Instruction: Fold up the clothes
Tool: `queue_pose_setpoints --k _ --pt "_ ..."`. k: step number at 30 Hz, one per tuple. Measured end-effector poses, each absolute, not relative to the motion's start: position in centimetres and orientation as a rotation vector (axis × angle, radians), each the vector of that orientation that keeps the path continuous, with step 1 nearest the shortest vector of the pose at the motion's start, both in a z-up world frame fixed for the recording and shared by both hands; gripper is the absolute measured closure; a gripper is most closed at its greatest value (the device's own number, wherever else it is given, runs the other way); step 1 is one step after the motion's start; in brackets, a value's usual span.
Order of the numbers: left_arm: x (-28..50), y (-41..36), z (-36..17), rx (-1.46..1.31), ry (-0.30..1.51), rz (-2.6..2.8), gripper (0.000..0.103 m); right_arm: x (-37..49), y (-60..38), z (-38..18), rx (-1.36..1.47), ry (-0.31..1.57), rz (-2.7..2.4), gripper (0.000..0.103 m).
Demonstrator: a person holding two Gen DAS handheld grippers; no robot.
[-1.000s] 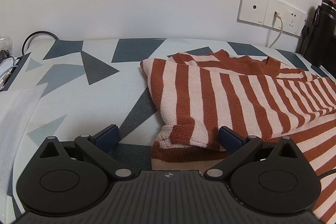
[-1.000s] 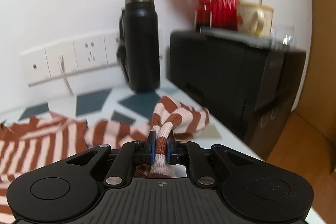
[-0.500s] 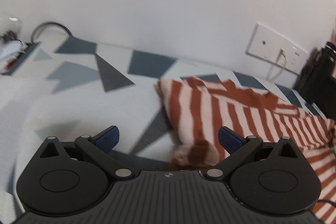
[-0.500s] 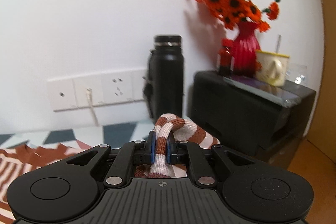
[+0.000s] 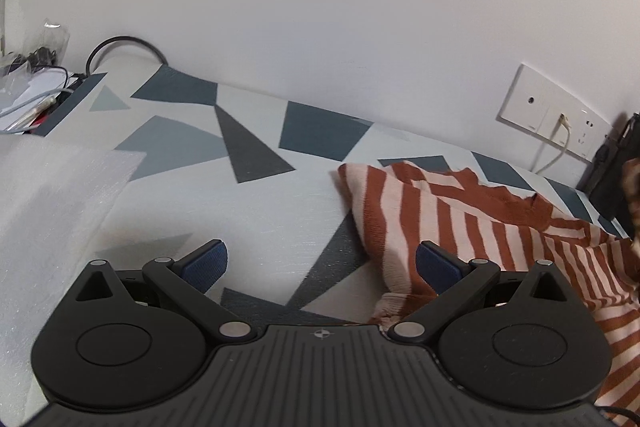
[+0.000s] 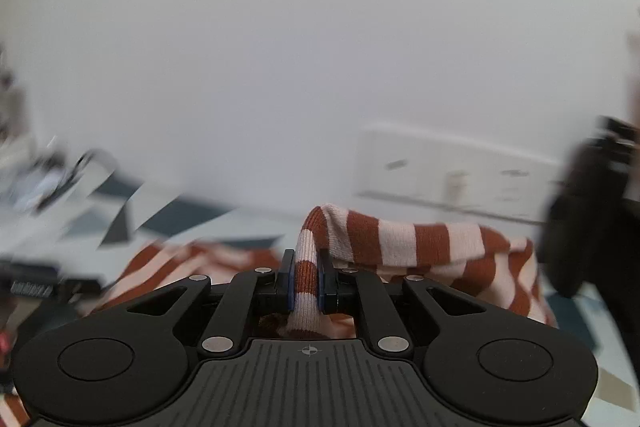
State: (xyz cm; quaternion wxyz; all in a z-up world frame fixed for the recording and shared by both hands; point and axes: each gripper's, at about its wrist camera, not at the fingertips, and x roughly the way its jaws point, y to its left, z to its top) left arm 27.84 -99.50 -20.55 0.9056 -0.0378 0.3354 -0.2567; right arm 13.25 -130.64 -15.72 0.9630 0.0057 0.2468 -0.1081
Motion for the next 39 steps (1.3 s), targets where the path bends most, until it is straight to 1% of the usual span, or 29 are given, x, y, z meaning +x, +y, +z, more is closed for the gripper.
queue_pose_setpoints --k 6,11,12,13,14,17,19,23,25,26,31,33,35,36,38,39 --pt "28.2 -99.5 -21.0 -0.071 0.714 -0.516 0.001 17.8 -125.5 -20.7 -0.019 0.616 -0.098 0.094" --pt "28.2 -99.9 -21.3 -0.055 0.721 -0.517 0.001 18.3 -124.6 -22.7 -0.008 0.655 -0.084 0.093" --pt "28.2 -100.0 -21.4 -0.050 0.719 -0.515 0.001 18.1 -124.8 -22.7 -0.003 0.652 -0.081 0.091" --pt "28.2 -100.1 -21.4 -0.043 0.717 -0.513 0.001 17.9 -125.0 -22.7 0.006 0.651 -0.077 0.083" --pt "28.2 -100.2 -21.5 -0.037 0.716 -0.512 0.001 17.7 -125.2 -22.4 0.018 0.643 -0.071 0.079" --pt "28.1 -100.3 -21.6 -0.021 0.711 -0.509 0.001 16.8 -126.0 -21.3 0.036 0.611 -0.072 0.078" --pt "28.0 -100.4 -21.7 -0.020 0.708 -0.508 0.001 15.8 -126.6 -20.2 0.037 0.575 -0.070 0.073" --pt "27.9 -100.6 -21.8 -0.002 0.701 -0.502 0.001 13.7 -129.0 -19.0 0.058 0.524 -0.095 0.070" --pt "27.9 -100.8 -21.8 0.010 0.698 -0.497 0.001 12.8 -130.7 -18.9 0.065 0.499 -0.137 0.062" --pt "27.9 -100.9 -21.8 0.013 0.697 -0.495 0.001 12.3 -131.7 -19.2 0.073 0.497 -0.160 0.061" --pt "27.8 -101.2 -21.8 0.031 0.691 -0.484 0.000 10.2 -138.5 -21.6 0.199 0.505 -0.297 0.060" --pt "27.8 -101.3 -21.8 0.034 0.689 -0.482 0.000 9.6 -140.7 -22.5 0.218 0.540 -0.367 0.060" --pt "27.8 -101.4 -21.9 0.035 0.688 -0.479 0.000 9.2 -141.7 -23.2 0.220 0.529 -0.385 0.060" --pt "27.7 -101.4 -21.9 0.036 0.687 -0.477 0.000 9.1 -142.1 -23.4 0.234 0.520 -0.372 0.058" --pt "27.7 -101.6 -21.9 0.040 0.685 -0.471 0.000 8.9 -142.5 -23.8 0.258 0.492 -0.327 0.043" --pt "27.7 -101.6 -21.9 0.041 0.685 -0.470 0.000 8.8 -142.6 -23.9 0.268 0.475 -0.297 0.032"
